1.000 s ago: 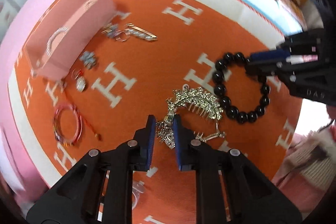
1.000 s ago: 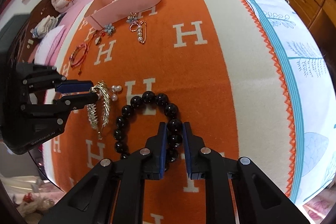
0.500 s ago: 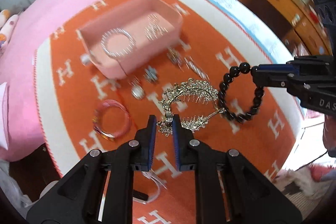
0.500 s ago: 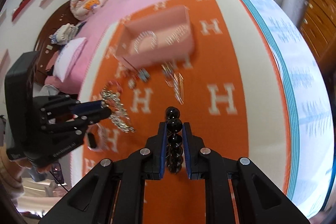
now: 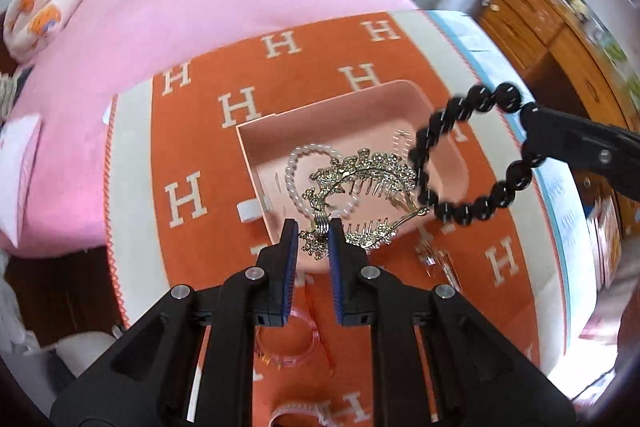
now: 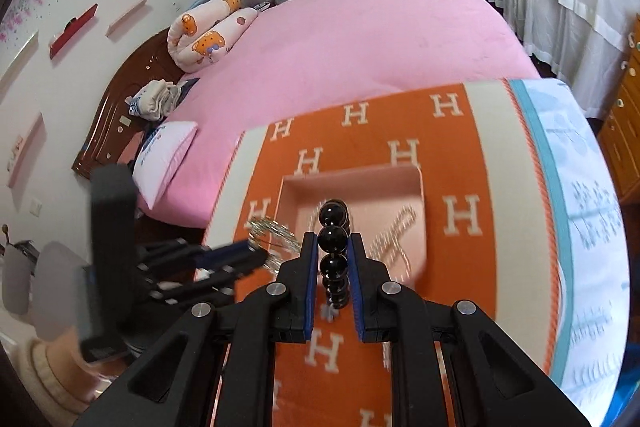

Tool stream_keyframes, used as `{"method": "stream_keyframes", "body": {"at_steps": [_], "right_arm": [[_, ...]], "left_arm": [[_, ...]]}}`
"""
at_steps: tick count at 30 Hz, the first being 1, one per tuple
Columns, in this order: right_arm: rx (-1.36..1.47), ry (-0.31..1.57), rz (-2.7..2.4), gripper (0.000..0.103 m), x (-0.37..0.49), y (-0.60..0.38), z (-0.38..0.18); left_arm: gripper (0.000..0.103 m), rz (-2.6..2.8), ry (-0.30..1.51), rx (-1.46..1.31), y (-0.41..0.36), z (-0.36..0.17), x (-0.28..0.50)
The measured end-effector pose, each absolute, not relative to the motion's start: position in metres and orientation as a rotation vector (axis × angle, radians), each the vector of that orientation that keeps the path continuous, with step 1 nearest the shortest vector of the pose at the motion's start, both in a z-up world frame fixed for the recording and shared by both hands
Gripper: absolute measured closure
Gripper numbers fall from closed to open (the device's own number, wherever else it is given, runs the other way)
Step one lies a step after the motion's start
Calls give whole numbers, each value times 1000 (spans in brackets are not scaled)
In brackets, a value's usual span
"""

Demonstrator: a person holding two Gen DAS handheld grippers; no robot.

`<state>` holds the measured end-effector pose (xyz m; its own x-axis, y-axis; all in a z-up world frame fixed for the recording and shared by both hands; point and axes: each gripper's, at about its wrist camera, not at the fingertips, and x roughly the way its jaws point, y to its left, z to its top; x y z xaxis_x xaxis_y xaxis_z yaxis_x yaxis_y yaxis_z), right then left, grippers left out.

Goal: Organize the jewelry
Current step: 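Lower the comb and black bracelet into the pink box and open both grippers, then move the left gripper to the white watch and grasp its band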

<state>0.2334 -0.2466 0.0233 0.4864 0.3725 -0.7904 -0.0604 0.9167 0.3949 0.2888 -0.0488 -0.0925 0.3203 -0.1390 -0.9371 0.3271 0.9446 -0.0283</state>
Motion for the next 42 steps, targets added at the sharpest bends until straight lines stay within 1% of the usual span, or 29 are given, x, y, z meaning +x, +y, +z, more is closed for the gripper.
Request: {"method": "stream_keyframes", "body": {"at_steps": [3, 7, 14, 18, 20, 21, 22, 24, 35, 42], "right_arm": [[339, 1049, 281, 89, 259, -243, 14], [334, 1094, 284, 89, 282, -236, -11], [257, 1176, 248, 89, 301, -234, -57], [203, 1194, 218, 86, 307, -235, -75], [202, 1195, 218, 82, 306, -237, -76], [201, 1194, 219, 78, 306, -238, -77], [198, 1191, 218, 76, 305, -239, -76], [190, 1180, 218, 75, 303, -241, -73], [206, 1148, 230, 75, 265, -241, -48], [193, 1151, 235, 75, 227, -232, -45]], "left_arm": [[91, -277, 1255, 173, -53, -116, 304], [91, -244, 1305, 201, -60, -143, 315], [90, -251, 1326, 231, -68, -158, 322], [89, -254, 1339, 213, -66, -160, 324], [88, -254, 1344, 209, -66, -159, 323], [86, -256, 1346, 204, -66, -157, 322], [83, -257, 1345, 199, -66, -155, 320], [73, -261, 1333, 192, -65, -150, 317], [72, -256, 1293, 163, -46, -120, 282], [72, -228, 1292, 124, -18, -110, 246]]}}
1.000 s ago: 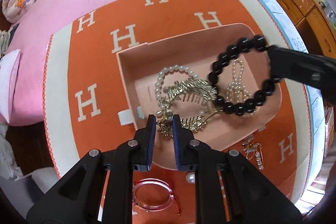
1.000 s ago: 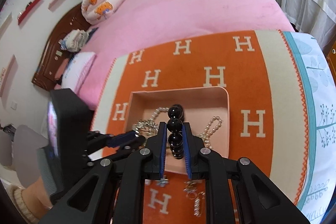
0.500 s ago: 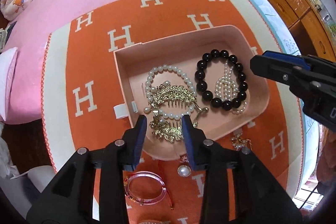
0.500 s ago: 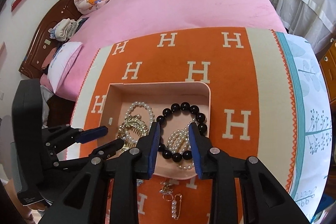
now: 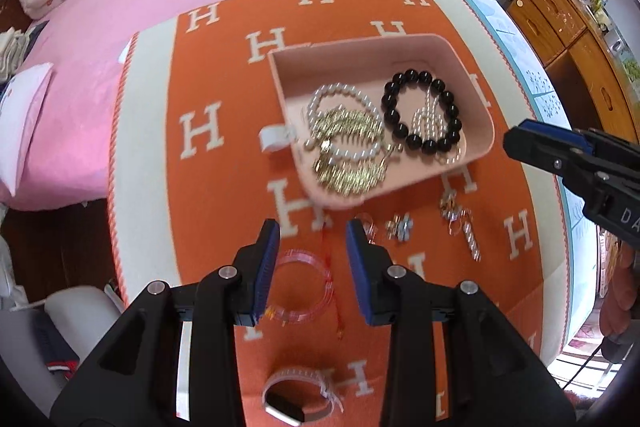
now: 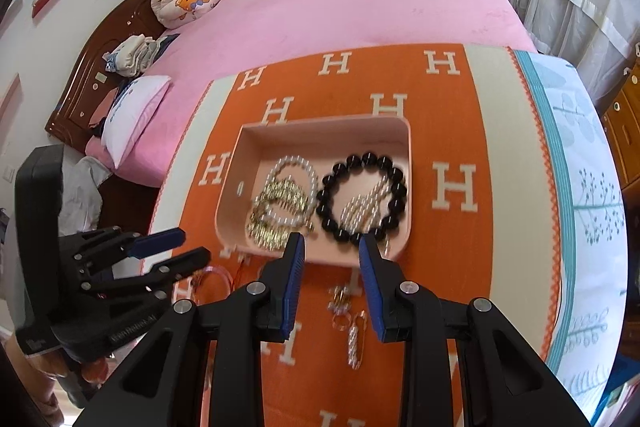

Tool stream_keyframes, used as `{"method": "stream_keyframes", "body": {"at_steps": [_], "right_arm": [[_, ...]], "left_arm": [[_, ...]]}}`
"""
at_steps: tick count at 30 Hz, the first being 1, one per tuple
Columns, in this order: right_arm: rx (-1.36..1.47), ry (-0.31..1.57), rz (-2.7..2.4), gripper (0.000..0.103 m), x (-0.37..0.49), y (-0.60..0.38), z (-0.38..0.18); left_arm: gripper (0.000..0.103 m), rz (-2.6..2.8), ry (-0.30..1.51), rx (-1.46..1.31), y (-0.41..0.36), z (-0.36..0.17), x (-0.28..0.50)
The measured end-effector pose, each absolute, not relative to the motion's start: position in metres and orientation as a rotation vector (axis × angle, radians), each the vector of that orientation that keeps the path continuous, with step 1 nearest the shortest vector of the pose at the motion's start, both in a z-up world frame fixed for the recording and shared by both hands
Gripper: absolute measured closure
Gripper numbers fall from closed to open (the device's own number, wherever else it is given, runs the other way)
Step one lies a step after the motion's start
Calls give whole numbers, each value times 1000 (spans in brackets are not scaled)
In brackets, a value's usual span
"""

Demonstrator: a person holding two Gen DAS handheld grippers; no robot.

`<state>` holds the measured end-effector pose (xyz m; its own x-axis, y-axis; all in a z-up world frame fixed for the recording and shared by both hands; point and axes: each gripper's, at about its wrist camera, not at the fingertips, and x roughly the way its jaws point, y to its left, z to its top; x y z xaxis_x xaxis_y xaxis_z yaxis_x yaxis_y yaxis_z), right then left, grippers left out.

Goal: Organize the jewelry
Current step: 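Move the left gripper to the white watch and grasp its band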

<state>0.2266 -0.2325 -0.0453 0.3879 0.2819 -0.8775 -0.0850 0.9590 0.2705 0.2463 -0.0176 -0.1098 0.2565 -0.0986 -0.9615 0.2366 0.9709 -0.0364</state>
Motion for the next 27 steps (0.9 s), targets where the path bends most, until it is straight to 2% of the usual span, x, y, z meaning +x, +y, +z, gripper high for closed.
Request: {"method": "stream_keyframes", "body": {"at_steps": [15, 27], "right_arm": [[159, 1197, 269, 75, 143, -203, -60], [144, 1206, 283, 75, 102, -197, -65]], "left_arm": [[72, -187, 1332, 37, 26, -110, 157], [72, -191, 1390, 11, 20, -133, 113]]}}
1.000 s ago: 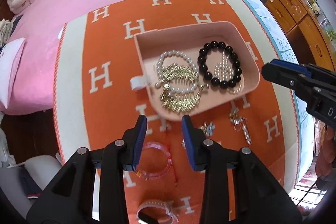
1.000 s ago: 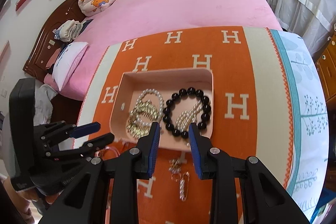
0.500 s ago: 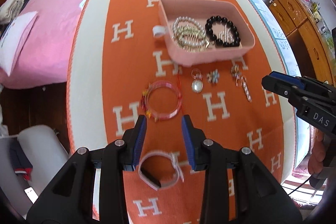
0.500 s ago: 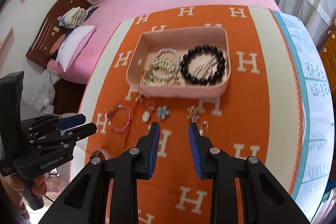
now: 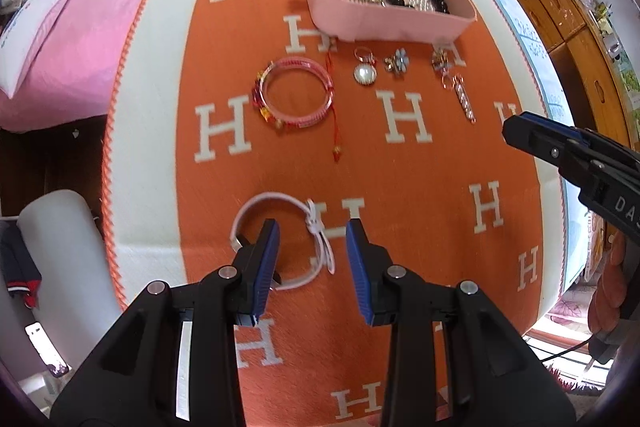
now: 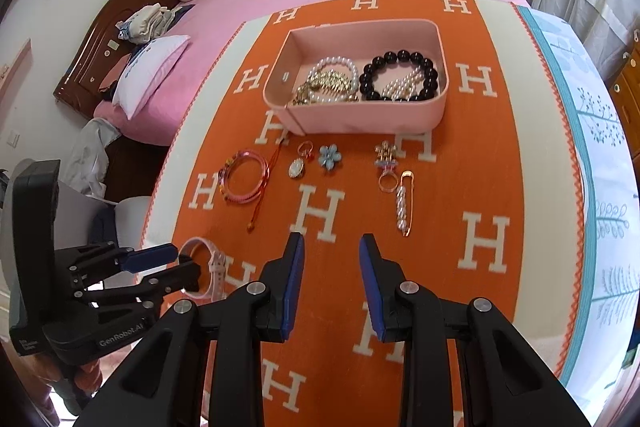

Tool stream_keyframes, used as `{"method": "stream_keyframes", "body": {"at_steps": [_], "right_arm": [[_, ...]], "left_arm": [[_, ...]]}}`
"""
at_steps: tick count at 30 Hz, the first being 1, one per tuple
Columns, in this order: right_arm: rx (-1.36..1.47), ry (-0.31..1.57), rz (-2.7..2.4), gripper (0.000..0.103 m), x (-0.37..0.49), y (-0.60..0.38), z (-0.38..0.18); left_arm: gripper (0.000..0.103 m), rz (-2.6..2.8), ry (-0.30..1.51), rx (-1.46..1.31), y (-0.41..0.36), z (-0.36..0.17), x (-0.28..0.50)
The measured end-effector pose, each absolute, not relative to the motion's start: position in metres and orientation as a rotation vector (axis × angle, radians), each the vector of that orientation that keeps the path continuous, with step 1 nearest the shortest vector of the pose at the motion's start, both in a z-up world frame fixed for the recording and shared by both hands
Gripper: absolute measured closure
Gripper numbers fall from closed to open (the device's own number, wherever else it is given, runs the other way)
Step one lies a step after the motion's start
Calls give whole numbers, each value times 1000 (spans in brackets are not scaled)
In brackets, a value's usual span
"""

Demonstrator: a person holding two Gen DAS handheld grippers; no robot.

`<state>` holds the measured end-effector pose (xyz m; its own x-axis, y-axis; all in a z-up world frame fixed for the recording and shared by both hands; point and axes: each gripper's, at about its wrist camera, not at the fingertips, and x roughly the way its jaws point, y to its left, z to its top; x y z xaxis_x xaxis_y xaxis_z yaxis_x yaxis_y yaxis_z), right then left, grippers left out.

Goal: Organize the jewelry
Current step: 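Move the left gripper to the white watch and grasp its band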

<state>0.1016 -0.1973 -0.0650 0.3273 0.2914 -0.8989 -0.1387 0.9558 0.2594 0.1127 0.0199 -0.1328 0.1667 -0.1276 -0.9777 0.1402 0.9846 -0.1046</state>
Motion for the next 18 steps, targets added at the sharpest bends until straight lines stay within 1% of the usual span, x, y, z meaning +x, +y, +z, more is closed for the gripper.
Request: {"method": "stream_keyframes", "body": {"at_steps": [18], "right_arm": [[105, 1262, 322, 75, 77, -175, -94]], "left_arm": [[72, -95, 1440, -67, 19, -175, 111]]}}
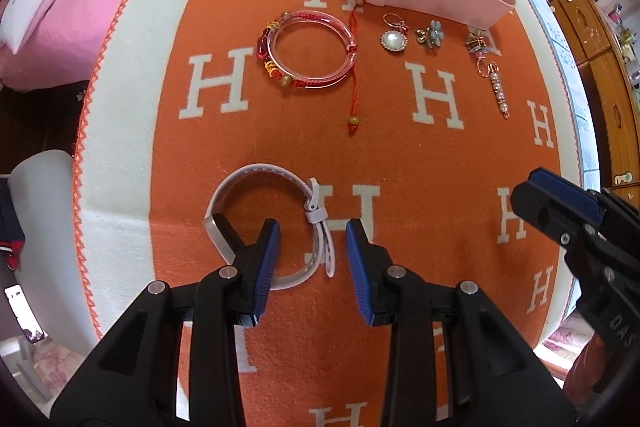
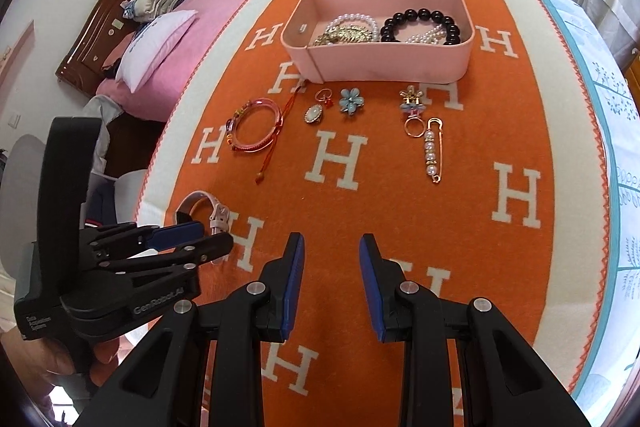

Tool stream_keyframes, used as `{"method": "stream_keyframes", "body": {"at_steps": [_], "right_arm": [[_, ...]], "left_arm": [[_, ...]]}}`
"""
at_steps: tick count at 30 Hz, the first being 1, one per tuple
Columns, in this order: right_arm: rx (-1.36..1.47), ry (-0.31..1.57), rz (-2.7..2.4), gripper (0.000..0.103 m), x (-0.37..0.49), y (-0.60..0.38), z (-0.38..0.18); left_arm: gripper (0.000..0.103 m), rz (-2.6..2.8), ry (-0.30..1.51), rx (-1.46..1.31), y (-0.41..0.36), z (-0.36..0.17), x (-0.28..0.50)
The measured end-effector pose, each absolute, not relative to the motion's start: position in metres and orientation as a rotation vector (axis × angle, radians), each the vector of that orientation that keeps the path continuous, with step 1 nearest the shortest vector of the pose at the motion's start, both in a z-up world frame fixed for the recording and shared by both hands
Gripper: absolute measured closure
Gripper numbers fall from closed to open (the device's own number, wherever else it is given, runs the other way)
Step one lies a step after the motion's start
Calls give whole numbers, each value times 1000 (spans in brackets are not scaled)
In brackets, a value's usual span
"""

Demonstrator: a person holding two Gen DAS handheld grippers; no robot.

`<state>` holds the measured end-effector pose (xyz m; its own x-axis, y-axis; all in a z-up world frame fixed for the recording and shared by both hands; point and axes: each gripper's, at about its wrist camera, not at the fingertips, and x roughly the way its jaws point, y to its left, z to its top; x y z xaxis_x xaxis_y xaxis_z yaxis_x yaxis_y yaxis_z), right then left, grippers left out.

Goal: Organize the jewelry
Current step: 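Move the left gripper to the white watch and grasp its band, then grasp the pink bangle with the right gripper while the left gripper holds the watch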

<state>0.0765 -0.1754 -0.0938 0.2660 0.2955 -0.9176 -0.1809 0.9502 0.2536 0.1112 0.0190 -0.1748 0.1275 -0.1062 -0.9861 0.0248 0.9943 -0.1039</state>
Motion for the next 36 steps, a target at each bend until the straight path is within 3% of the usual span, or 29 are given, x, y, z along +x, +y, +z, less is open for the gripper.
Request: {"method": "stream_keyframes", "body": {"at_steps": [7, 9, 23, 36], "right_arm": [[75, 1267, 356, 75, 84, -162, -95], [60, 1263, 370, 75, 88, -156, -94], [-98, 1215, 543, 75, 134, -85, -97], [-286, 1238, 638, 75, 178, -11, -134]], "left_arm": [[84, -68, 1424, -84, 24, -181, 114], [96, -71, 1417, -84, 25, -182, 113], [97, -12, 1370, -149, 58, -172, 97], [97, 74, 1347, -287, 102, -164, 82]]}}
